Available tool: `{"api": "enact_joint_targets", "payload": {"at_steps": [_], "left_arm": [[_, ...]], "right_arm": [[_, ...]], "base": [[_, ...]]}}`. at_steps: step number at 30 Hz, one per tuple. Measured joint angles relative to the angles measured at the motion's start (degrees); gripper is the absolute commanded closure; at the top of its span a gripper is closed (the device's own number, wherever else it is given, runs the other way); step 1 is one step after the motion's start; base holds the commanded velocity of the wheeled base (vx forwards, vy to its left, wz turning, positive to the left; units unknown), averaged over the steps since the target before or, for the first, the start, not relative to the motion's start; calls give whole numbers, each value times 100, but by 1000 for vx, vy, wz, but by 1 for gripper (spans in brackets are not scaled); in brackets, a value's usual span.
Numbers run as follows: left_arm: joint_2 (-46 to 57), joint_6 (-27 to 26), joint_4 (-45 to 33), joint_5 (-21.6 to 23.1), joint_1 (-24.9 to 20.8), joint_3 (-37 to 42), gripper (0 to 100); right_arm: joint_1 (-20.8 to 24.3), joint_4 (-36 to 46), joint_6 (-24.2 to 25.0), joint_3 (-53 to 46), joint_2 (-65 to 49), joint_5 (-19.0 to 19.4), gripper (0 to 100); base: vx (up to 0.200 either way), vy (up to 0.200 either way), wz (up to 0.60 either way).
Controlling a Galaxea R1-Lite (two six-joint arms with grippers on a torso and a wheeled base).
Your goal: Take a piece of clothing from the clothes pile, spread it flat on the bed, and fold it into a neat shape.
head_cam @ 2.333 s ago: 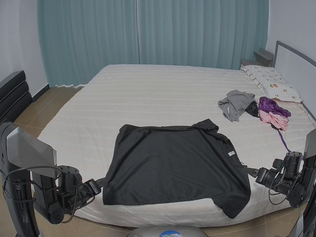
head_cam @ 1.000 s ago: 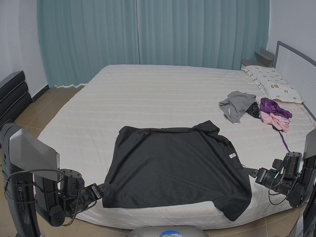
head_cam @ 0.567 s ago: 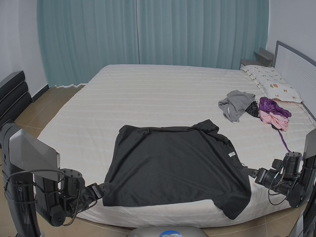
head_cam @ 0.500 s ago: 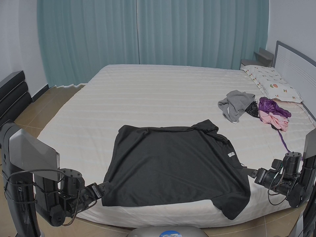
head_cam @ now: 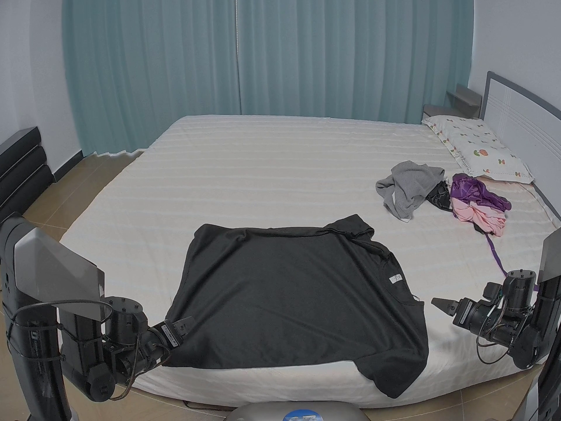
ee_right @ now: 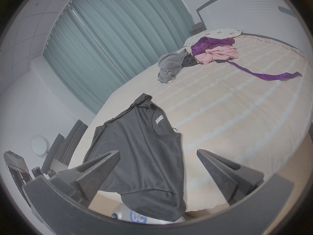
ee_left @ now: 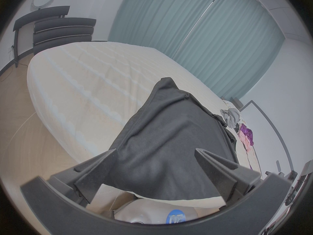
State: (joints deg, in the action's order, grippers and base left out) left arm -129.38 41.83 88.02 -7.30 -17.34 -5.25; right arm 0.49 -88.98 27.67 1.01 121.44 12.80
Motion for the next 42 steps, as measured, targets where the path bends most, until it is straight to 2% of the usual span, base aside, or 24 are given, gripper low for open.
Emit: {"api": "enact_joint_targets", "payload": {"at_steps": [7, 21, 33, 38, 42], "left_arm": [[5, 0, 0, 5, 17, 16, 0], [22, 16, 4, 2, 33, -11, 0], [20, 89, -10, 17, 183, -472, 0], [-15, 89, -45, 117, 251, -791, 0], [-37, 78, -199, 277, 336, -1147, 0]], "right_arm": [[2, 2, 0, 0, 2, 6, 0], [194, 2, 155, 89, 11, -16, 0], [522, 185, 126, 1003, 325, -444, 0], [678, 769, 98, 1891, 642, -634, 0], [745, 1721, 79, 2842, 852, -700, 0]], "base": [[200, 0, 0], [0, 0, 0], [0, 0, 0], [0, 0, 0], [0, 0, 0]]}}
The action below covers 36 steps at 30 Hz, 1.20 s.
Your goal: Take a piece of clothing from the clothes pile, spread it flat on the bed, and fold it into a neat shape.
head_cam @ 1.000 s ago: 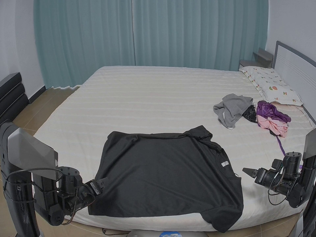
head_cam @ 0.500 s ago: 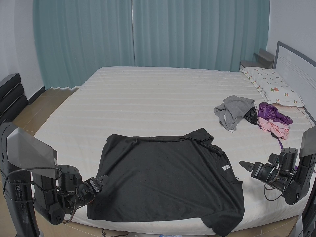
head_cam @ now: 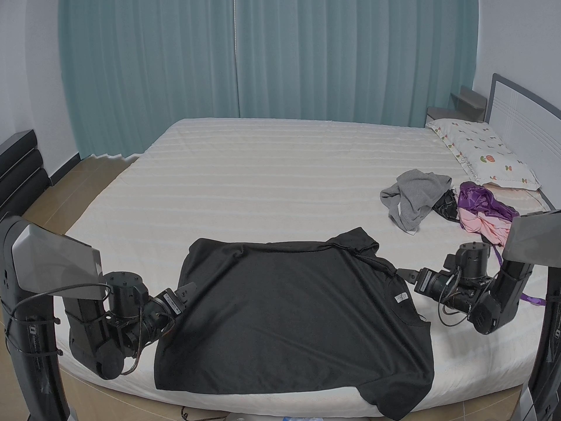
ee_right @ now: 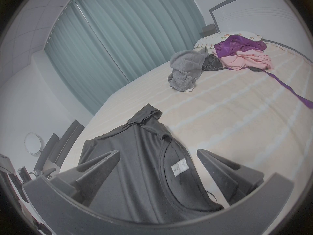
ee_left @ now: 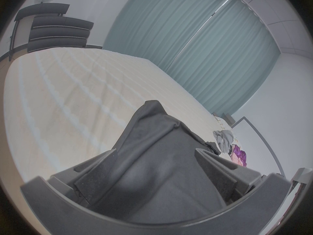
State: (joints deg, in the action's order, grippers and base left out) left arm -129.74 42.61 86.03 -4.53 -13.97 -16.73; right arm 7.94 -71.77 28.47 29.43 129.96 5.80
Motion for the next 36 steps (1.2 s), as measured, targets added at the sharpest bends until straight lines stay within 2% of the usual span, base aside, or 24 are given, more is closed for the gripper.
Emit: {"api": "enact_joint_targets", "payload": {"at_steps": [5, 16, 21, 22, 29, 36], "left_arm": [[-38, -11, -769, 121, 146, -837, 0], [-466, -21, -3115, 230, 422, -3569, 0], [-833, -2, -3633, 244, 518, -4625, 0], [-926, 4, -3695, 249, 533, -4807, 0], [-1417, 285, -3824, 266, 645, -5452, 0], [-1637, 323, -3833, 257, 733, -5684, 0]], "right_arm": [[41, 796, -44, 1001, 250, -83, 0], [74, 2029, -345, 2622, 905, -236, 0], [132, 2589, -402, 3291, 1180, -258, 0], [145, 2699, -408, 3432, 1237, -263, 100], [256, 3233, -430, 4036, 1570, -279, 100], [258, 3282, -408, 4251, 1712, -472, 100]], "base": [[0, 0, 0], [0, 0, 0], [0, 0, 0], [0, 0, 0], [0, 0, 0], [0, 0, 0]]}}
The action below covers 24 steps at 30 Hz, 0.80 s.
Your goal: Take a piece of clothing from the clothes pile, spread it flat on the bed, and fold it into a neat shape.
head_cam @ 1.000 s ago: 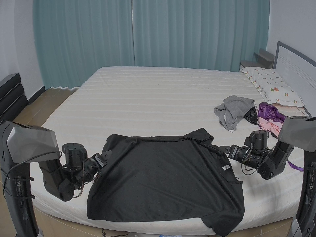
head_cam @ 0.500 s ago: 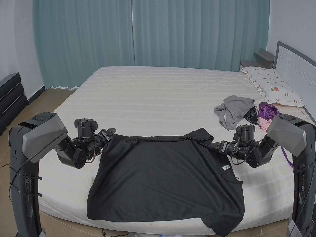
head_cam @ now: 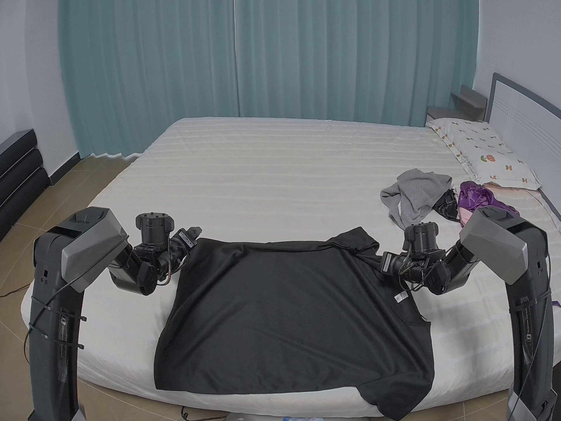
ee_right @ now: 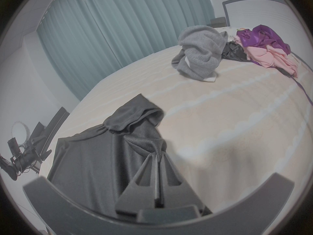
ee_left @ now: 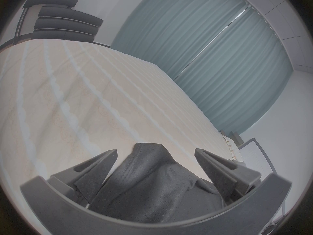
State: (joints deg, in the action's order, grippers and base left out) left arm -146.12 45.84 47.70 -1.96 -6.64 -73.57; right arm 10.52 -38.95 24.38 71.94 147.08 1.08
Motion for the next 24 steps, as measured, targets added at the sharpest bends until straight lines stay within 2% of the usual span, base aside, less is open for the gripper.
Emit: {"api": "enact_joint_targets", "payload": {"at_steps": [8, 24], "left_arm": [[-129, -10, -49, -17, 4, -239, 0], [-739, -137, -1201, -63, -22, -1932, 0]], "right_arm": [[-308, -18, 17, 63, 33, -124, 100], [-757, -43, 66, -9, 63, -146, 100]], "base": [[0, 0, 0], [0, 0, 0]]}}
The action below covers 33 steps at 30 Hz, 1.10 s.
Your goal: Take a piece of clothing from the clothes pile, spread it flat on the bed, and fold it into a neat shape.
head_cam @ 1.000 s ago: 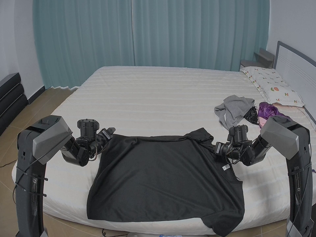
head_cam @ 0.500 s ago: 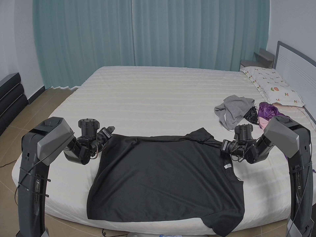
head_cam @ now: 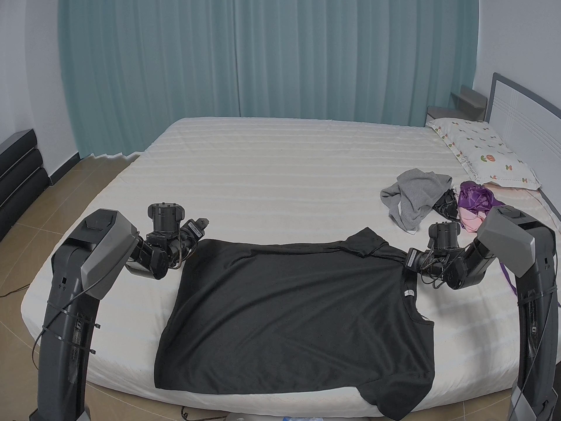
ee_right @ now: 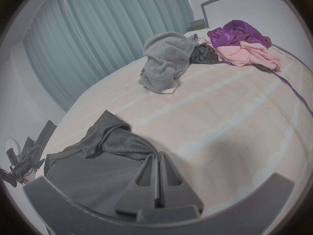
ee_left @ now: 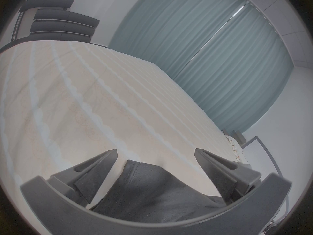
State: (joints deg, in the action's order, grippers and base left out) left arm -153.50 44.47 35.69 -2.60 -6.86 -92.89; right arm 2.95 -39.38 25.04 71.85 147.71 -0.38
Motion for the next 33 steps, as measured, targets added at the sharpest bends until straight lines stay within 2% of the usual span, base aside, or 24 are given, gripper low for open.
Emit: {"api": "enact_joint_targets", "payload": {"at_steps": [1, 7, 12, 16, 17, 24, 30, 31, 33], "left_arm": [[-44, -22, -63, 2, -7, -73, 0], [-282, -90, -356, 20, -33, -496, 0], [-394, -104, -400, 44, -62, -600, 0], [-441, -117, -408, 52, -94, -623, 0], [-451, -117, -406, 52, -96, -623, 100], [-503, -123, -402, 35, -104, -744, 100], [-610, -121, -360, -262, -62, -1118, 100], [-631, -121, -351, -310, -46, -1181, 100], [-664, -117, -343, -364, -27, -1257, 100]], "right_arm": [[-9, 0, 0, 0, 5, -11, 0], [-108, -1, 50, -5, 9, -71, 0], [-146, -1, 536, -5, -11, -35, 0], [-116, 5, 719, 6, -66, 51, 0], [-100, 5, 734, 6, -72, 73, 0], [99, 23, 758, 17, -85, 106, 0], [219, 43, 753, 102, 11, 106, 0], [232, 40, 750, 138, 38, 102, 100], [245, 45, 742, 212, 91, 91, 100]], "base": [[0, 0, 0], [0, 0, 0], [0, 0, 0], [0, 0, 0], [0, 0, 0], [0, 0, 0], [0, 0, 0], [0, 0, 0], [0, 0, 0]]}}
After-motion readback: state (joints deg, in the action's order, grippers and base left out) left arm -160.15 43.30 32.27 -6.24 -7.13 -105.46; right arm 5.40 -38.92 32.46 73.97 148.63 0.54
